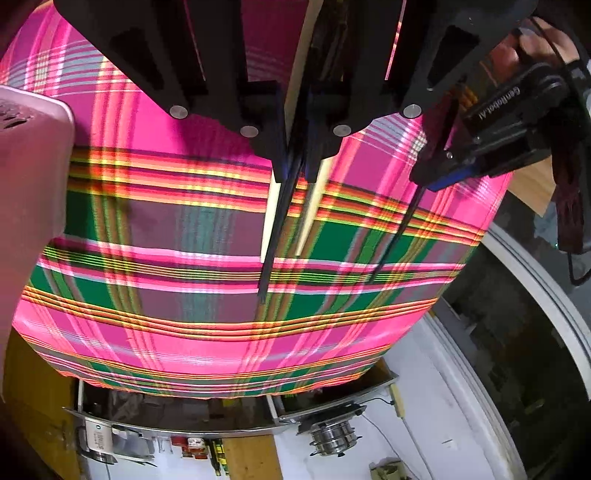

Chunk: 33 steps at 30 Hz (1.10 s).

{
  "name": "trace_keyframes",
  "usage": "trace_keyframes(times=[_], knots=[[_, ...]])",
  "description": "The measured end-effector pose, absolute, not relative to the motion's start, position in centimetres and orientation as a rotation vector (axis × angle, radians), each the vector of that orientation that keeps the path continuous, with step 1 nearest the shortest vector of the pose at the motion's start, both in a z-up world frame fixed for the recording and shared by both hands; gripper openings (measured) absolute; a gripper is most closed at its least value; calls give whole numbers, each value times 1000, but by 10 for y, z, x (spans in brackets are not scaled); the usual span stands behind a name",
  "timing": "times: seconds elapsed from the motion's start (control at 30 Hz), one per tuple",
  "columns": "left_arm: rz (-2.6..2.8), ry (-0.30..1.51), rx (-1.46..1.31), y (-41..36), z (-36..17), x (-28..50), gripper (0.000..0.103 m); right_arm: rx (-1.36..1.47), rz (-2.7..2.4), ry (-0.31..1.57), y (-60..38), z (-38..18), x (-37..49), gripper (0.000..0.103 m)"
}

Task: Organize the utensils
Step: 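Close the left tool on a black chopstick while the right tool grasps another black chopstick, then lift both black chopsticks and carry them toward the pink basket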

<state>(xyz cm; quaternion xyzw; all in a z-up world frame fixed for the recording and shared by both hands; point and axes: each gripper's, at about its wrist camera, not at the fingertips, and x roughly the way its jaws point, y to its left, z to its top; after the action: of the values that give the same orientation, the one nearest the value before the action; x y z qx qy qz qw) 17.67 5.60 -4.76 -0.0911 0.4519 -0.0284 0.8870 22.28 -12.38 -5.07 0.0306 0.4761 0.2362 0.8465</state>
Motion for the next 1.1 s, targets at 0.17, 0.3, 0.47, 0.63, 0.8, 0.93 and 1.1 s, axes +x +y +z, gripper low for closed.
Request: trace_keyframes(times=[0.17, 0.3, 0.47, 0.63, 0.8, 0.93, 1.1], knots=[[-81, 941, -174, 56, -47, 187, 21, 37, 468, 1016, -121, -48, 226, 10], [-88, 941, -173, 60, -47, 193, 21, 38, 458, 1017, -118, -48, 234, 12], [-95, 936, -171, 62, -47, 196, 21, 26, 462, 1010, -112, -44, 240, 12], [-99, 929, -164, 62, -47, 201, 21, 17, 469, 1005, -106, -47, 245, 12], [-101, 925, -164, 64, -48, 205, 21, 4, 476, 1009, -99, -50, 255, 12], [-108, 927, -156, 64, -48, 211, 21, 5, 459, 1019, -98, -55, 262, 12], [-124, 943, -130, 61, -46, 222, 21, -6, 446, 1024, -95, -55, 269, 12]])
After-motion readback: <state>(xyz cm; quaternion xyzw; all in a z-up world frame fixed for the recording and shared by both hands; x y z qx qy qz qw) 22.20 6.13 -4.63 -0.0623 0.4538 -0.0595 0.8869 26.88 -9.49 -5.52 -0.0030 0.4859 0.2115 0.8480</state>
